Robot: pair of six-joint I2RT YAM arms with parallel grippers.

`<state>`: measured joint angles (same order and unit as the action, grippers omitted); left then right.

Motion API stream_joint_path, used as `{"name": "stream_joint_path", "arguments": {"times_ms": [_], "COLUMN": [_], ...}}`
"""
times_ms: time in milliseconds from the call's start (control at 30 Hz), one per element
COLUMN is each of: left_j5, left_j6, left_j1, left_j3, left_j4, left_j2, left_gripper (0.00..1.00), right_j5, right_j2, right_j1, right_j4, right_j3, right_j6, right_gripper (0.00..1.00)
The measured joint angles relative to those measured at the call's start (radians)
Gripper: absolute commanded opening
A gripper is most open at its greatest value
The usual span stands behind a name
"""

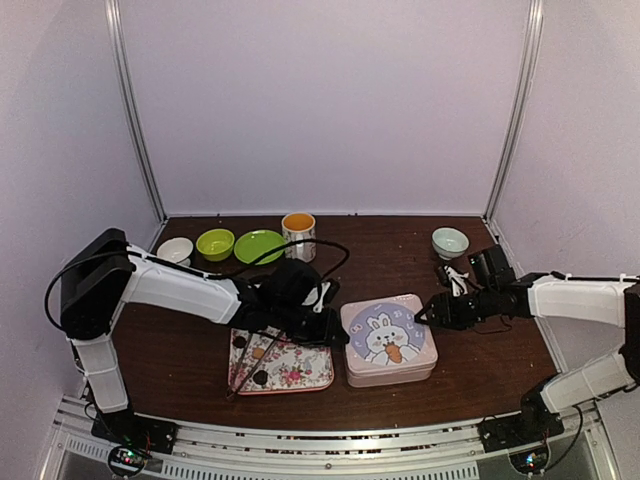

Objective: Pack the chocolate
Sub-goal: Press the box lid onto the packing box.

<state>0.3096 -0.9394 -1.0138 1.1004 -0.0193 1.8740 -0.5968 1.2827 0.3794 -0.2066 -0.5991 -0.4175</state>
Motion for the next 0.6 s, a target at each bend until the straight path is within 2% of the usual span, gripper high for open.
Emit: {"name": "stream_joint_path", "arguments": {"times_ms": [267,400,600], "left_j5": [0.006,0.005,0.001], "left_j6": [-0.025,-0.029,-0.030], "left_j1": [-0.009,-0.011,-0.015], "left_j3": [0.007,0.007,0.007], "left_j4": [0.013,0.012,0.014], "left_j2": [0.006,0.006,0.006], "left_gripper": [0.09,0.10,0.10], "right_j5": [-0.002,-0.005,-0.018], "right_j2": [-0.023,-0.053,-0.099], "right_j1": [0.000,0.000,0.000], "right_j4": [0.016,0.028,0.064], "right_j3": [0.055,0.079,0.135], "right_j6": [-0.023,-0.032,-0.067], "right_gripper": [0.50,0.42,0.56]}}
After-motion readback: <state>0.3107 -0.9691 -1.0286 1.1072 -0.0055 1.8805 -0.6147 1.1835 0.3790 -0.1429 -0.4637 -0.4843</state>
